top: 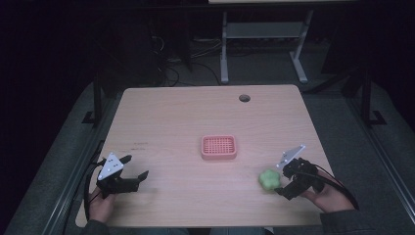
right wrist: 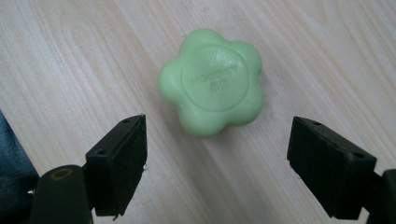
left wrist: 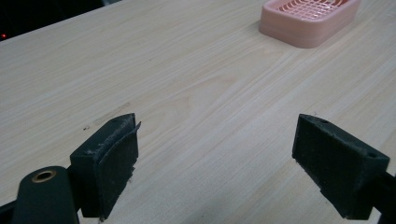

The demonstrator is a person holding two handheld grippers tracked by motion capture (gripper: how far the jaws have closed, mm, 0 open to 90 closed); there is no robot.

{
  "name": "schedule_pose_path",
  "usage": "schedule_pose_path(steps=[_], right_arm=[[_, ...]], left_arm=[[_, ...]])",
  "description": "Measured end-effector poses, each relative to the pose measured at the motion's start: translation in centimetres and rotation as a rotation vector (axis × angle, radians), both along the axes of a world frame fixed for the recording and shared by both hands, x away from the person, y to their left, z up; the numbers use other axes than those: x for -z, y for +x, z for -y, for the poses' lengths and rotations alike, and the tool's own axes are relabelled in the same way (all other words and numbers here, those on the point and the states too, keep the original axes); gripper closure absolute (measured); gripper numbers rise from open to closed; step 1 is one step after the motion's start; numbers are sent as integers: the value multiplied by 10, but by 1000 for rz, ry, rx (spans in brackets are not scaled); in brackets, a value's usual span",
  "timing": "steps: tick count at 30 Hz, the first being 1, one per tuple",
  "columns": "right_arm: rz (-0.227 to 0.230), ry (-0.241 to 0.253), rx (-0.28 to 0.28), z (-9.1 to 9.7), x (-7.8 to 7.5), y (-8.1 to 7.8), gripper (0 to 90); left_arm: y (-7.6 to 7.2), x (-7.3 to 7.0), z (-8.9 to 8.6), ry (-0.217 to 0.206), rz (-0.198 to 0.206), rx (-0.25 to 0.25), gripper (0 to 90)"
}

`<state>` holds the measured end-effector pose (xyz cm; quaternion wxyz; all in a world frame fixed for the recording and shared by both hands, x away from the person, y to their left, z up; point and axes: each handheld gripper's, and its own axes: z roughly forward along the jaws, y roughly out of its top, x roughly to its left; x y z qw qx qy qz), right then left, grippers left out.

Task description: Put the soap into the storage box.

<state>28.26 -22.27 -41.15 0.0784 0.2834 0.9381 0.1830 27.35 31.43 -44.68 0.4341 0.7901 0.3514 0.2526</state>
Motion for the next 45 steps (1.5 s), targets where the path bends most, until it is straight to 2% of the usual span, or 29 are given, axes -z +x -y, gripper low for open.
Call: schedule_pose_path(steps=[12, 24, 45], right_arm=[[-15, -30, -21, -13, -1, 9, 192], [-33, -35, -27, -22, 3, 16, 188], [-104, -62, -16, -35, 25, 28, 156]], left_arm=[[0, -1, -1, 2, -1, -1, 141], [0, -1, -1, 1, -2, 1, 141], [-1, -1, 0, 7, 3, 7, 141]])
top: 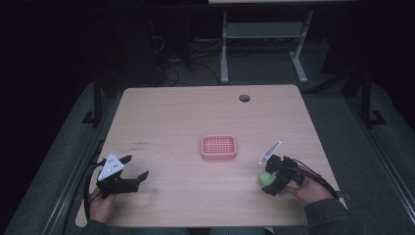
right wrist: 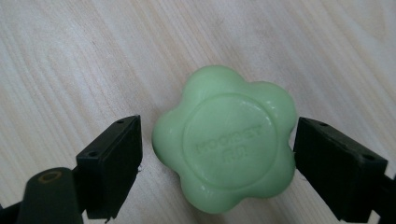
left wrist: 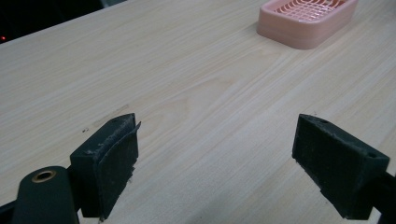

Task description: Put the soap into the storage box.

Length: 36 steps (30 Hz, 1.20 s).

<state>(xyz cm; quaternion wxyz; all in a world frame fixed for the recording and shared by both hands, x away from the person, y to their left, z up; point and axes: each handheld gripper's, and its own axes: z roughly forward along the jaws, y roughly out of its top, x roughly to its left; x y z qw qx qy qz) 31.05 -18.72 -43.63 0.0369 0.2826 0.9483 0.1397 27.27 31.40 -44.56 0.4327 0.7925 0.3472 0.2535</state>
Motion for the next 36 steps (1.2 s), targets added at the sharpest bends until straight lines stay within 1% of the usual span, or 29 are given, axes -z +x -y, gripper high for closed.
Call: schedule_pose_path(steps=[1, 5, 8, 11, 15, 21, 22, 24, 36], right_arm=[[-6, -7, 2, -1, 2, 1, 153], [-15, -5, 8, -2, 4, 2, 153], [-23, -17, 1, -5, 8, 3, 157], [-19, -28, 2, -5, 9, 3, 162], [-22, -34, -1, -6, 9, 3, 191], [-24, -44, 4, -7, 10, 4, 210], [-18, -54, 1, -8, 10, 4, 212], [-16, -58, 1, -8, 10, 4, 224], [-19, -49, 12, -7, 9, 6, 250]], left_arm=[[0, 0, 0, 0, 0, 0, 141], [0, 0, 0, 0, 0, 0, 142], [0, 0, 0, 0, 1, 0, 141], [0, 0, 0, 1, 1, 0, 141], [0, 0, 0, 0, 1, 0, 141], [0, 0, 0, 0, 0, 0, 141], [0, 0, 0, 0, 0, -1, 142], [0, 0, 0, 0, 1, -1, 142], [0, 0, -1, 0, 0, 0, 141]])
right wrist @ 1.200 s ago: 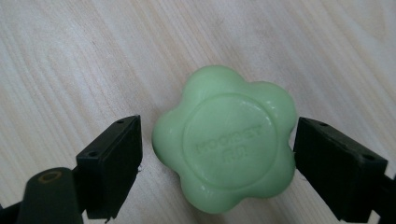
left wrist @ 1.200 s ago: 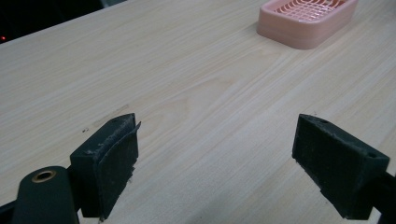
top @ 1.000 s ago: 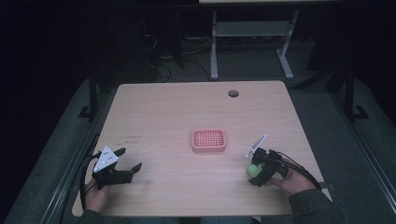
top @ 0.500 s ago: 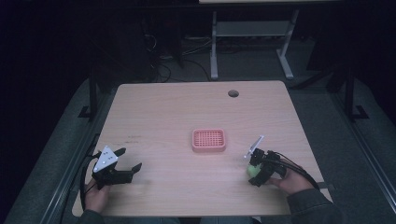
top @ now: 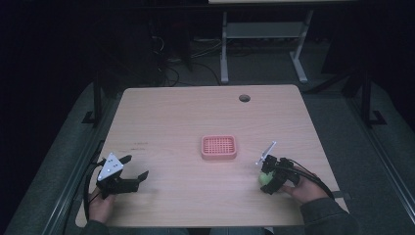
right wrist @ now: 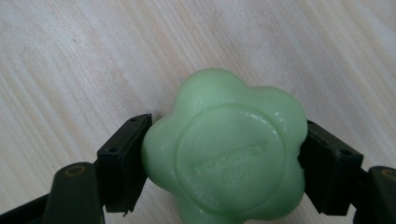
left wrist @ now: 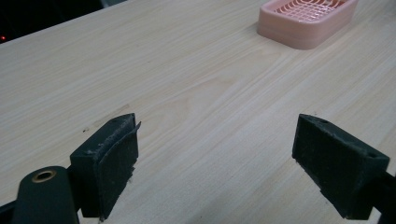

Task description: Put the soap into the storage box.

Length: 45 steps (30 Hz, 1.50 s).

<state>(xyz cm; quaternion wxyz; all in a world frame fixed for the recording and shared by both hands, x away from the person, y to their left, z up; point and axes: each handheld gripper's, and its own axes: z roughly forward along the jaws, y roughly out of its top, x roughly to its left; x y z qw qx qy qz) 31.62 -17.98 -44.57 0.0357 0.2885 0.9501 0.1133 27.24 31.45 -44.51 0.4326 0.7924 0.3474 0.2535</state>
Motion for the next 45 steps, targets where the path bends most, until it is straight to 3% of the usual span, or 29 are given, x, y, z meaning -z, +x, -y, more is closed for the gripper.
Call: schedule_pose_path(steps=[14, 20, 26, 29, 45], right_arm=[[24, -4, -44, 0, -1, -3, 260], [39, 22, -35, 5, -6, -4, 260], [51, 16, -37, 6, -11, -3, 260], [54, 48, -38, 7, -16, -1, 260], [56, 103, -46, 1, -28, 17, 260]], left_arm=[[0, 0, -1, -6, 3, -4, 142], [0, 0, -1, -7, 4, -7, 141], [-1, 0, -2, -9, 4, -10, 142], [-1, 0, -2, -8, 4, -11, 141], [-1, 0, -2, -11, 4, -10, 141]])
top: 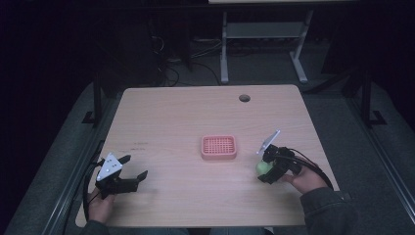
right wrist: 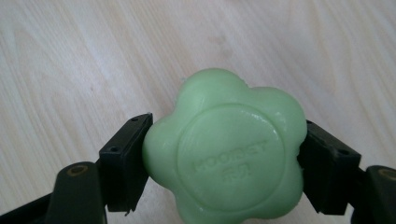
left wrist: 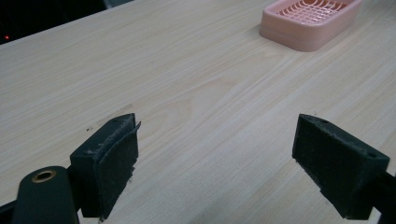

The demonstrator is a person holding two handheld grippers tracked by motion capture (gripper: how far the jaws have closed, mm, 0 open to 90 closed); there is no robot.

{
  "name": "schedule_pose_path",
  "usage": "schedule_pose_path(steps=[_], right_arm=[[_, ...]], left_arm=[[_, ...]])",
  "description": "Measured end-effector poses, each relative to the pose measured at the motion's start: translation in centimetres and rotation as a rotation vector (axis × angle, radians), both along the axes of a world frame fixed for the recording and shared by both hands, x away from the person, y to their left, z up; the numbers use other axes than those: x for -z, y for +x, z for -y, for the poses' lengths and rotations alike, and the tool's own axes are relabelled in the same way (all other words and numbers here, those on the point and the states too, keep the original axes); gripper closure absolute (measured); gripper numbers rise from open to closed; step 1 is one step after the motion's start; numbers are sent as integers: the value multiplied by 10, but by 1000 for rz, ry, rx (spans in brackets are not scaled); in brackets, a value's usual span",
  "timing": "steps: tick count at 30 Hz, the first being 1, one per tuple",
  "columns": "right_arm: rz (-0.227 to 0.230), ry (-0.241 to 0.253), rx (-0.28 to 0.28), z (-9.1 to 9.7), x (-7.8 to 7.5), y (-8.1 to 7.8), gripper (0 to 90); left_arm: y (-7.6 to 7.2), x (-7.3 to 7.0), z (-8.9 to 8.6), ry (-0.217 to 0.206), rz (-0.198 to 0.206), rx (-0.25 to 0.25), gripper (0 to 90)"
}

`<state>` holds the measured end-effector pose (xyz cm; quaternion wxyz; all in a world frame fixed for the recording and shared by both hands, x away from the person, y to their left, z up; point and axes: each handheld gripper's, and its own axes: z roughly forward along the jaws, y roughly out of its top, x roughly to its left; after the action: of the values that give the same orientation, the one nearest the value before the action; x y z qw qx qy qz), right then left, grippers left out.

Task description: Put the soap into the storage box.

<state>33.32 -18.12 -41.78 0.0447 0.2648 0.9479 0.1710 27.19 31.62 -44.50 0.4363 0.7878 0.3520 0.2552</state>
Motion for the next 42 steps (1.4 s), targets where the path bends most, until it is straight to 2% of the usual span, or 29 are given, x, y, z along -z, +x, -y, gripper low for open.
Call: schedule_pose_path(steps=[8, 12, 20, 24, 36, 42], right_arm=[[-9, -6, -15, -9, -3, 10, 260], [-15, 17, -11, -11, -6, 17, 260], [-8, 7, -30, -18, -12, 24, 260], [-7, 26, -37, -22, -14, 28, 260], [8, 3, -83, -49, -26, 44, 260], [1, -10, -96, -63, -28, 55, 260]], left_arm=[[0, 0, 1, 1, -2, 4, 141], [0, 0, 1, -1, 2, 7, 141], [0, 0, 1, 0, -3, 1, 142], [1, 1, 0, 4, -5, -2, 141], [1, 0, 1, 5, -4, 0, 141], [1, 0, 2, 7, -2, 4, 142]])
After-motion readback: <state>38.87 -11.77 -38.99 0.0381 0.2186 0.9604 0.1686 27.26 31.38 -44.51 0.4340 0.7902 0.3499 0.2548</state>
